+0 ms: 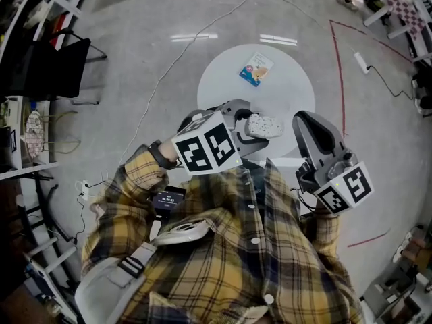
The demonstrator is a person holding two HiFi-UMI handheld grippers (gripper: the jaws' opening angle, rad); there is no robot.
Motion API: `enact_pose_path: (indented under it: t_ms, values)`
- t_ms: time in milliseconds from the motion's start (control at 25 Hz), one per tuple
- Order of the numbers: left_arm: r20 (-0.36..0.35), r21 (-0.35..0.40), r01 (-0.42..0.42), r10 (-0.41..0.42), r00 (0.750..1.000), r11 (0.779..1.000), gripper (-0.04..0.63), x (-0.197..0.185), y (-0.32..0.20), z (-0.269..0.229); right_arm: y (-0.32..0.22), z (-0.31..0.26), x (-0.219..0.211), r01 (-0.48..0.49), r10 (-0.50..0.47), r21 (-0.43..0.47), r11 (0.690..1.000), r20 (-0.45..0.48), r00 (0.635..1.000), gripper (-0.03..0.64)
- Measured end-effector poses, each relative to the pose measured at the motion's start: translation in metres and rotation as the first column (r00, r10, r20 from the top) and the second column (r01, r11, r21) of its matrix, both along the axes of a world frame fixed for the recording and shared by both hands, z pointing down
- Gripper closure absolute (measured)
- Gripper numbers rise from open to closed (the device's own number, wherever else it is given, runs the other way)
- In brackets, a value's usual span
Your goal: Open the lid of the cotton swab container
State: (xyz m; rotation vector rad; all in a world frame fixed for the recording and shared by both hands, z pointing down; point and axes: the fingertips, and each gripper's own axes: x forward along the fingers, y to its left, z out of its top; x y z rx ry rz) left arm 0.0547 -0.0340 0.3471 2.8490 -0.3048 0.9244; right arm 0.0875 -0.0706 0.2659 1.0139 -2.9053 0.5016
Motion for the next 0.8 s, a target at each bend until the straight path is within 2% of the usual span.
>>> enact_pose_path:
  t_ms: [240, 800]
  values:
    - [-0.012, 0.021, 0.015, -0.015, 1.0, 1.0, 0.355, -0.001, -0.003, -0.001, 0.006, 0.015, 0.005, -0.048, 0.048, -0.006, 0.999, -0.021, 0.999, 0.6]
    - [-0.015, 0.019, 0.011, -0.011, 1.0, 1.0, 0.354, -0.003, -0.003, 0.001, 0.002, 0.021, -0.002, -0.047, 0.047, -0.003, 0.999, -0.053, 0.997, 0.601]
